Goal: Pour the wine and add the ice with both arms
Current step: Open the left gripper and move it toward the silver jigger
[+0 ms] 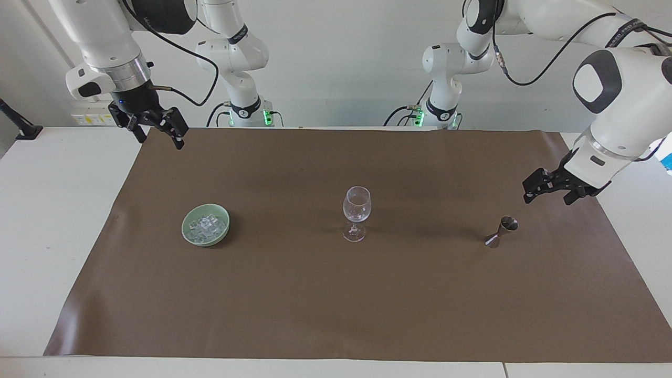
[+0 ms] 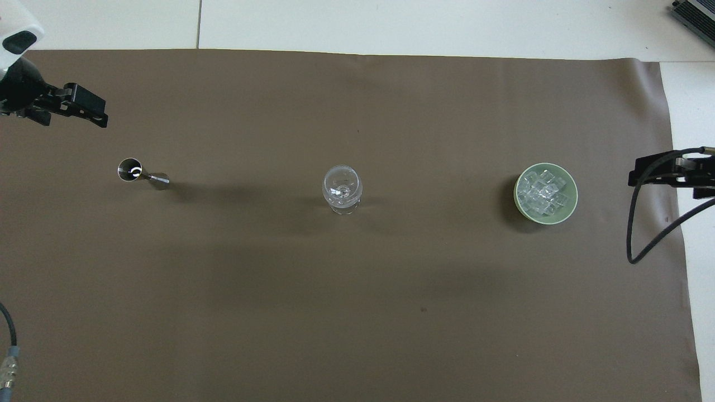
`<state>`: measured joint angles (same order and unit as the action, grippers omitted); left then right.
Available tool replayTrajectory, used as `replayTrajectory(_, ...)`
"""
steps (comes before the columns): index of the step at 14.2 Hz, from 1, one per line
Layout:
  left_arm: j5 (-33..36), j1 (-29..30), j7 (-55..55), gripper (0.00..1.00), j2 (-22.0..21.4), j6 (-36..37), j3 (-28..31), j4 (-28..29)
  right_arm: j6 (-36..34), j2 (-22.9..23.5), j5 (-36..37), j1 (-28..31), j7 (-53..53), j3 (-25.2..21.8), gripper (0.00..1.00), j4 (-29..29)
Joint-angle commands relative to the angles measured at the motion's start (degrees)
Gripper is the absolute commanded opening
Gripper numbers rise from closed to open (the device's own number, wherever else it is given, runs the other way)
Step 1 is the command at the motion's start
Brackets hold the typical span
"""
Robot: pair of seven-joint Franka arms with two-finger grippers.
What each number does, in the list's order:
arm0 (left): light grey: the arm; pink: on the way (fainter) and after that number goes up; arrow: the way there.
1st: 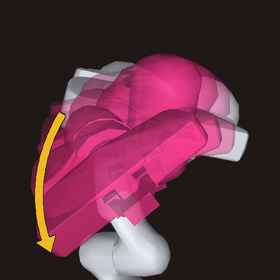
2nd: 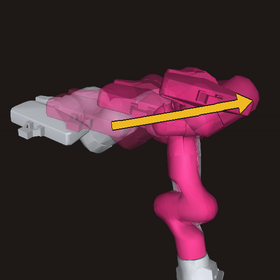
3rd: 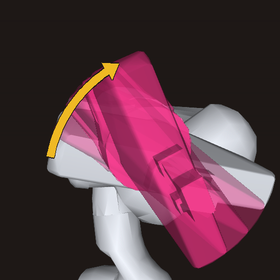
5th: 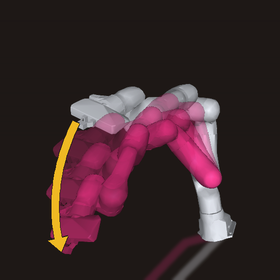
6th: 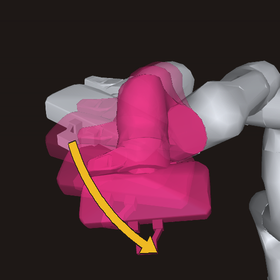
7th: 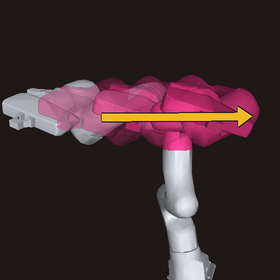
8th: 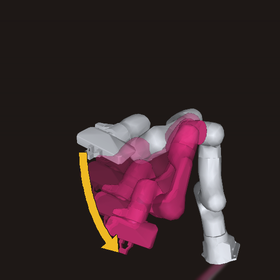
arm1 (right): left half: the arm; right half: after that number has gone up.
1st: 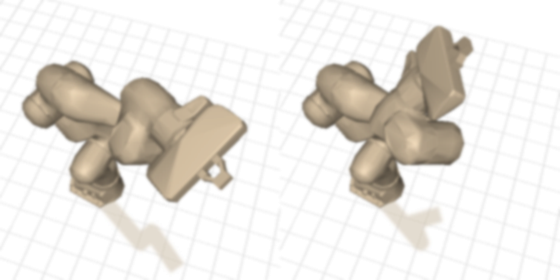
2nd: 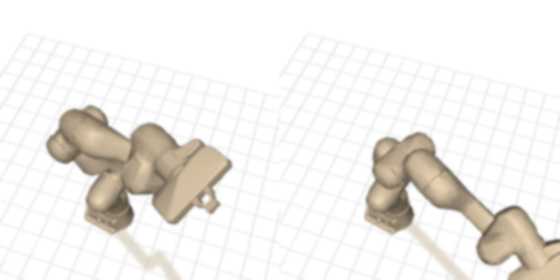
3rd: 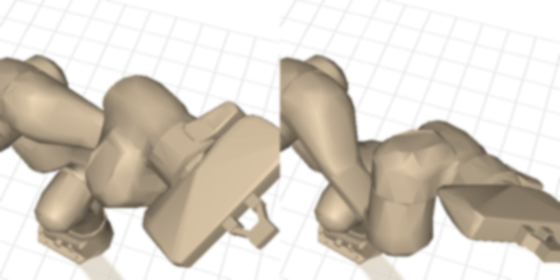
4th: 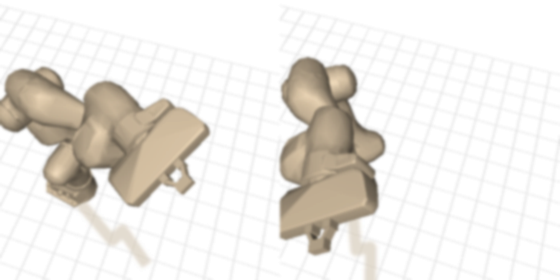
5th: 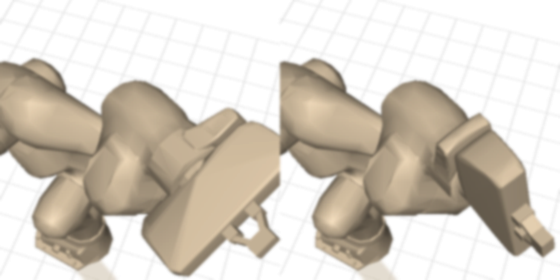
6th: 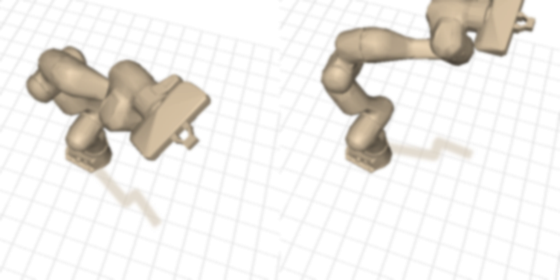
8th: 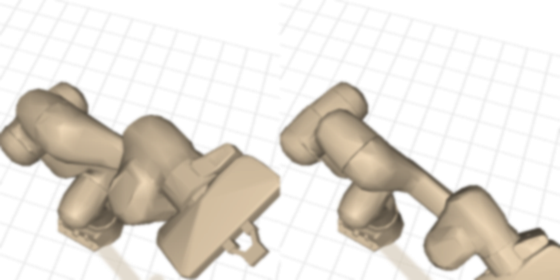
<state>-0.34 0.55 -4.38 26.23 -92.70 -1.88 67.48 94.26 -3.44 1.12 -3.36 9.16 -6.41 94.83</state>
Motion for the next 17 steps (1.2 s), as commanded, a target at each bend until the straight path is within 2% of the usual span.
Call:
replayTrajectory(1, -0.1, 0.8, 0.1, 1.0, 3.6, -1.5, 0.3, -2.6, -0.6, -1.4, -1.0, 1.3, -1.0, 0.9, 1.0, 1.3)
replayTrajectory(4, -2.2, 1.6, 0.7, 1.0, 6.2, -2.0, 1.8, -4.7, -0.6, -1.4, -1.0, 1.3, -1.1, 0.9, 1.0, 1.3)
replayTrajectory(10, -13.6, 2.3, 9.7, 1.0, 7.7, -3.4, 6.9, -4.7, -0.6, -1.4, -1.1, 1.3, -1.0, 0.9, 1.0, 1.3)
replayTrajectory(17, -21.5, 5.3, 22.9, 1.0, 8.1, -2.5, 7.3, -2.4, -0.6, -1.4, -1.1, 1.3, -1.0, 0.9, 1.0, 1.3)
